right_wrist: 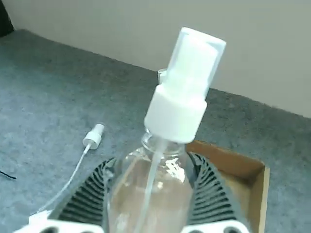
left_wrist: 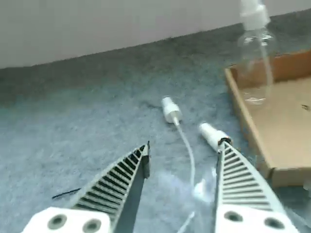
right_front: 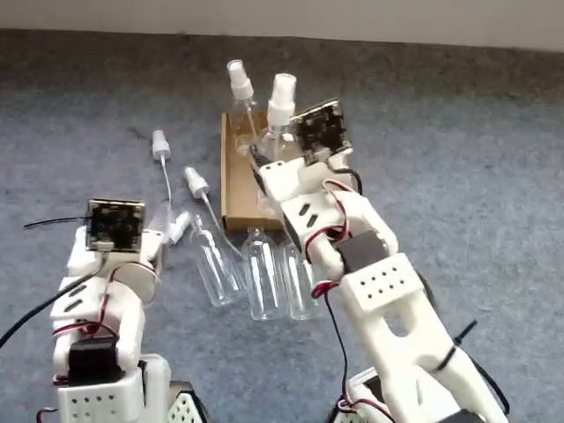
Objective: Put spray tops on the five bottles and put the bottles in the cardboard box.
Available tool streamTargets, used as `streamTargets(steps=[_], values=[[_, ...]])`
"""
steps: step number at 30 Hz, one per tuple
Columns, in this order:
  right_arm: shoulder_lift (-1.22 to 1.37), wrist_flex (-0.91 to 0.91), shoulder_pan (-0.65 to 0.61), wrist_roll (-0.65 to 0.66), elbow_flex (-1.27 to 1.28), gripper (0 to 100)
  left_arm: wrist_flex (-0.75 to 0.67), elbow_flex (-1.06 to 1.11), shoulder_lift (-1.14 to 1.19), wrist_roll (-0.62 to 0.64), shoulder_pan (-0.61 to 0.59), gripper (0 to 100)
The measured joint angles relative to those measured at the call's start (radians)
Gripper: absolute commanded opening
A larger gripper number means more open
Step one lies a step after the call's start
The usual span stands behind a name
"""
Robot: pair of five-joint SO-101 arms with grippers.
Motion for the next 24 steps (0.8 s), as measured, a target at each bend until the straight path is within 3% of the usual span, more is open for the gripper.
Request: streamTargets(steps=[3,5,13,24], values=[[0.068,-0.110,-0.021,0.176,0.014,0.4,-0.074,0.107,-0.011,0.000,-0.106,21],[0.114,-0.226,-0.023,0.207,0.032,0.4,-0.118,0.175,-0.011,0.000,-0.124,21],[0.361,-0.678,-0.023,0.011,0.040,0.4,-0.178,0.216,-0.012,0.000,-0.133,21],[0.700,-1.056,-0.023,0.032,0.040,0.4,-0.178,0.216,-0.012,0.000,-0.133,21]])
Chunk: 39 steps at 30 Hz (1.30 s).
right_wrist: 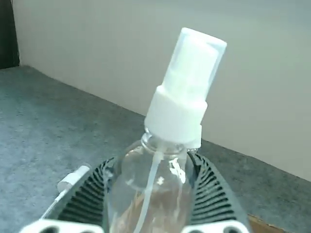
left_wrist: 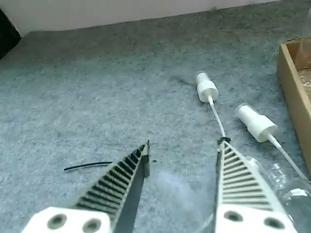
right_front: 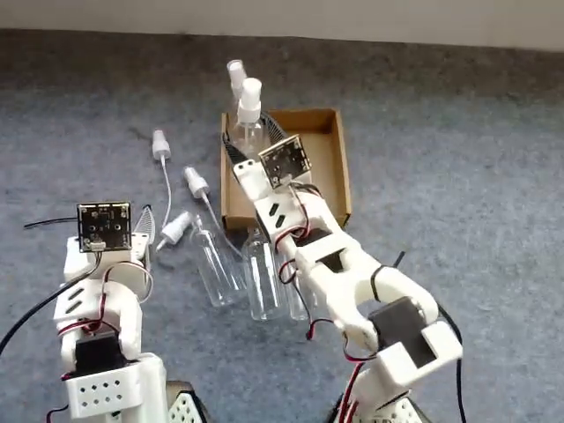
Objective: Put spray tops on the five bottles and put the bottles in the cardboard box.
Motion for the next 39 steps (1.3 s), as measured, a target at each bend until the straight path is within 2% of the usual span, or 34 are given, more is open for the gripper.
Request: streamTargets(steps=[11,21,27,39], values=[[0.146,-0.129,0.000,0.006,-0.002,0.4,0.000,0.003,0.000,0.000,0.000,21],[0.249,-0.137,0.000,0.009,-0.095,0.4,-0.002,0.020,0.000,0.000,0.000,21],[0.318,-0.137,0.000,0.129,-0.153,0.4,-0.006,0.026,0.000,0.000,0.000,21],[0.351,-0.140,0.000,0.141,-0.181,0.4,-0.006,0.026,0.000,0.000,0.000,21]])
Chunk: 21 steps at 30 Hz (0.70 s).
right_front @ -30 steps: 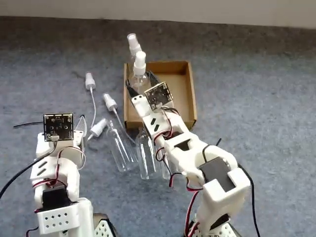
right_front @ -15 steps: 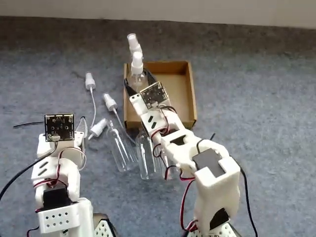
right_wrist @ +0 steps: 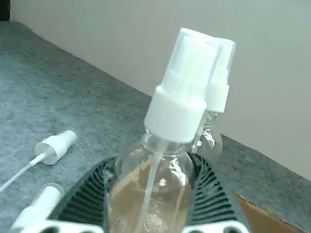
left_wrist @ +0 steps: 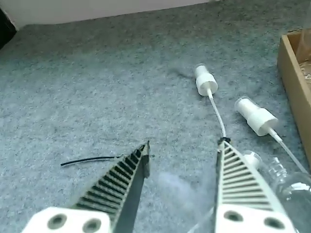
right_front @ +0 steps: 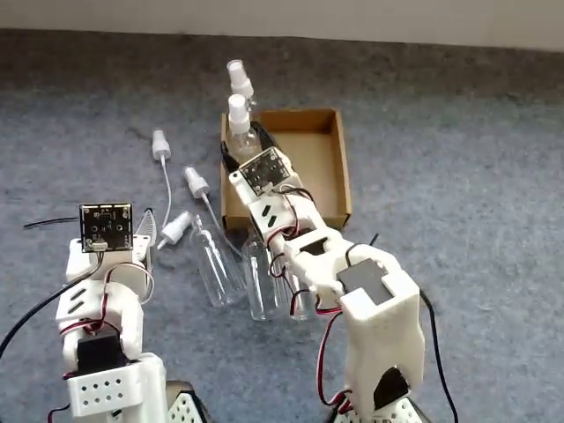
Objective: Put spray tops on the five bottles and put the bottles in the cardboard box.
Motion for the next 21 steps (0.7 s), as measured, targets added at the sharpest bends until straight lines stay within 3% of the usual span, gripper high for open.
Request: streamTargets(steps=[21], values=[[0.000,0.000,0.020,0.000,0.000,0.4,0.000,0.002,0.000,0.000,0.000,21]])
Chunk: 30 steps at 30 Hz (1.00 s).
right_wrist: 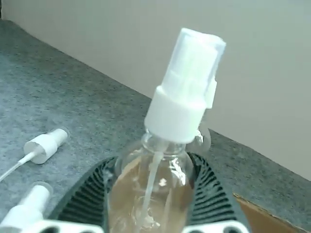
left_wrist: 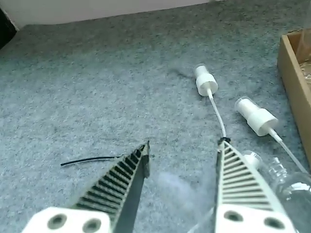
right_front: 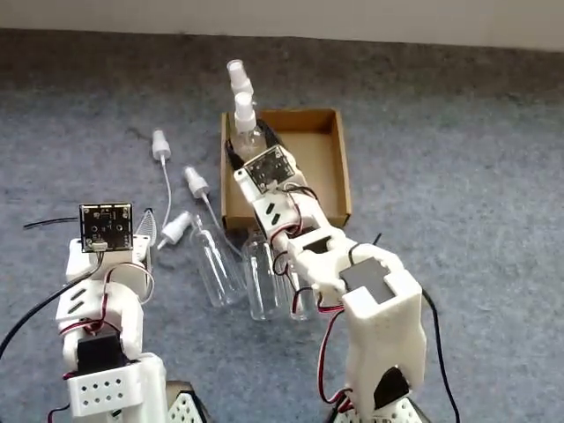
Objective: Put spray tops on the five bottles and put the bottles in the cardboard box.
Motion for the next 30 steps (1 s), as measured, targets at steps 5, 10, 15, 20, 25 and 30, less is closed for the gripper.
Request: streamTargets(steps=[5,10,15,20,25,30], values=[[0.000,0.000,0.000,0.000,0.000,0.6,0.000,0.000,0.000,0.000,0.000,21],[0.000,0.000,0.000,0.000,0.000,0.7,0.000,0.005,0.000,0.000,0.000,21],[0.000,0.000,0.000,0.000,0.000,0.7,0.000,0.005,0.000,0.000,0.000,21],[0.000,0.000,0.000,0.000,0.000,4.1,0.000,0.005,0.000,0.000,0.000,21],[0.000,0.000,0.000,0.000,0.000,12.1,0.000,0.005,0.000,0.000,0.000,21],[0.000,0.000,0.000,0.000,0.000,12.1,0.000,0.005,0.000,0.000,0.000,21]])
